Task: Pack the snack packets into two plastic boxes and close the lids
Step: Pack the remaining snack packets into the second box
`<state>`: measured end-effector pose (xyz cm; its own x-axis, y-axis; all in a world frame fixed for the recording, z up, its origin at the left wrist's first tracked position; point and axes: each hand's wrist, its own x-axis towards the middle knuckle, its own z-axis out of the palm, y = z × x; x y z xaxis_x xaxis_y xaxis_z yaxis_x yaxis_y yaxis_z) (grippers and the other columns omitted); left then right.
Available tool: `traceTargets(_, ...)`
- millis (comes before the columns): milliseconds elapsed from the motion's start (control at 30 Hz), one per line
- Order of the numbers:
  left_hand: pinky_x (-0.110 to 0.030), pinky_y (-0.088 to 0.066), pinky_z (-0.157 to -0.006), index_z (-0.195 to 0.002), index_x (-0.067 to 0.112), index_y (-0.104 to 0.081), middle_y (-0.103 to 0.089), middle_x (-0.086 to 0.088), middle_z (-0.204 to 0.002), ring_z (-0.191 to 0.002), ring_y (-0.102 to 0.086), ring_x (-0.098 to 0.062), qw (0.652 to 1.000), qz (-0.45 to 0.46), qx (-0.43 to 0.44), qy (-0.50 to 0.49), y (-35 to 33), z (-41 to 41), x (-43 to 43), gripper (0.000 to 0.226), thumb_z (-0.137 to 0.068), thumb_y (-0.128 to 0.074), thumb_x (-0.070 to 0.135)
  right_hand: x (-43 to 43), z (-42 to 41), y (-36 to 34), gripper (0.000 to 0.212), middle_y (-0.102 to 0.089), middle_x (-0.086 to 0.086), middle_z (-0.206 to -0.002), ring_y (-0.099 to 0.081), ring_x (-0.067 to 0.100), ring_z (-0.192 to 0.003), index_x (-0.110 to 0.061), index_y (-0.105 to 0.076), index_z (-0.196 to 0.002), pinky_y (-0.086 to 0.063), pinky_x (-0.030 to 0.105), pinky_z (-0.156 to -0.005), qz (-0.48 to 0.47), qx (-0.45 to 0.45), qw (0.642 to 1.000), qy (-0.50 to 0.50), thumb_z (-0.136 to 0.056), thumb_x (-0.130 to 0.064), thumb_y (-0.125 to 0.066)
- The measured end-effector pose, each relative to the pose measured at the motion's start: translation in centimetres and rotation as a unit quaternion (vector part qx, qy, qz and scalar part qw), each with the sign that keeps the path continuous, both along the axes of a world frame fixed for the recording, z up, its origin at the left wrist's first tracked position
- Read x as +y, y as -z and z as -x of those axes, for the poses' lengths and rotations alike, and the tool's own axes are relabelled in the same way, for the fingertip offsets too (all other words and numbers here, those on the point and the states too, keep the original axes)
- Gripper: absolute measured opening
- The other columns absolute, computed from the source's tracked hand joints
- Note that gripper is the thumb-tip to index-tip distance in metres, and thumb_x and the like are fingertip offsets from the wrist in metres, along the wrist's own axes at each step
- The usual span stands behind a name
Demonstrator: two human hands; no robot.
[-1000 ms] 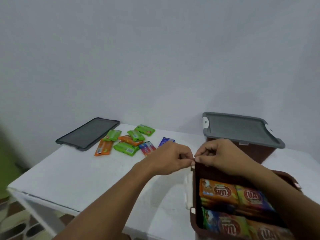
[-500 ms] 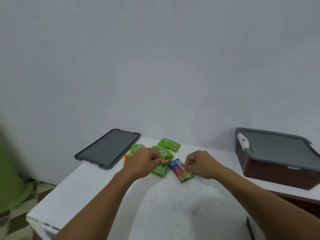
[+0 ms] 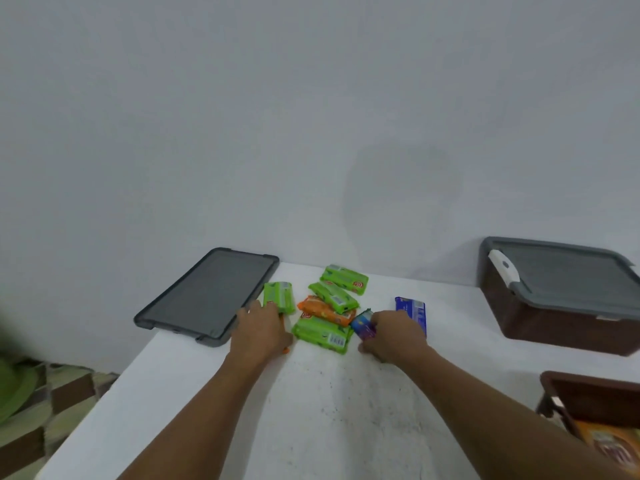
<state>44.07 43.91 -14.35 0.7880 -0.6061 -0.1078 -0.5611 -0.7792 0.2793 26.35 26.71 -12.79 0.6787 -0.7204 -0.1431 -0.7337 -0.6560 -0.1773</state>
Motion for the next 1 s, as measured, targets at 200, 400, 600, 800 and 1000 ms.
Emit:
traceTargets(200, -0.041, -0.04, -0.099, -0.133, 0.012, -0.045, -0.046, -0.014, -0.134, -0.123, -0.043, -0.038, 0.999, -0.001, -0.052, 0.002, 1.7, 0.7, -0.7, 0.082, -0.076, -0.074, 0.062, 0.0, 0.1, 0.9, 0.05, -0.068, 0.005, -0.107, -0.063, 0.022, -0.103, -0.021, -0.066, -0.116, -0.056, 0.035, -0.083, 0.007, -0.026, 0.999, 0.017, -0.079, -0.053, -0.076)
traceTargets(400, -0.042, -0.039, -0.098, -0.131, 0.012, -0.048, -0.046, -0.015, -0.131, -0.12, -0.042, -0.042, 0.999, 0.02, -0.035, -0.005, 1.2, 0.8, -0.3, 0.066, -0.082, -0.072, 0.048, 0.8, 0.8, 0.9, 0.048, -0.067, 0.004, -0.103, -0.061, 0.022, -0.101, -0.02, -0.069, -0.115, -0.054, 0.033, -0.08, 0.009, -0.076, 0.997, 0.033, -0.08, -0.053, -0.075)
traceTargets(600, -0.045, -0.044, -0.093, -0.122, 0.012, -0.053, -0.049, -0.014, -0.126, -0.122, -0.045, -0.042, 0.998, 0.045, 0.028, -0.014, -0.7, 1.4, 0.0, 0.047, -0.082, -0.069, 0.032, 1.4, 0.9, 0.1, 0.041, -0.07, 0.002, -0.105, -0.063, 0.019, -0.098, -0.02, -0.067, -0.119, -0.056, 0.032, -0.08, -0.015, -0.075, 0.996, 0.048, -0.086, -0.045, -0.07)
traceTargets(800, -0.034, -0.05, -0.056, -0.064, 0.013, -0.051, -0.057, -0.009, -0.062, -0.054, -0.056, -0.023, 0.943, 0.228, 0.236, -0.058, -3.5, 2.1, 0.7, 0.024, -0.079, -0.069, 0.008, 1.7, 1.1, -0.9, 0.031, -0.068, 0.008, -0.089, -0.069, 0.021, -0.082, -0.009, -0.066, -0.099, -0.062, 0.039, -0.075, -0.118, -0.157, 0.976, 0.099, -0.094, -0.039, -0.059)
traceTargets(1000, -0.04, -0.057, -0.061, -0.066, 0.008, -0.048, -0.056, -0.019, -0.075, -0.065, -0.065, -0.032, 0.914, 0.227, 0.331, -0.064, -4.8, 3.1, 1.1, 0.023, -0.075, -0.058, -0.011, 1.3, 2.9, -3.4, 0.033, -0.069, 0.018, -0.109, -0.069, 0.03, -0.097, -0.001, -0.065, -0.114, -0.059, 0.034, -0.078, -0.234, -0.174, 0.951, 0.102, -0.099, -0.028, -0.054)
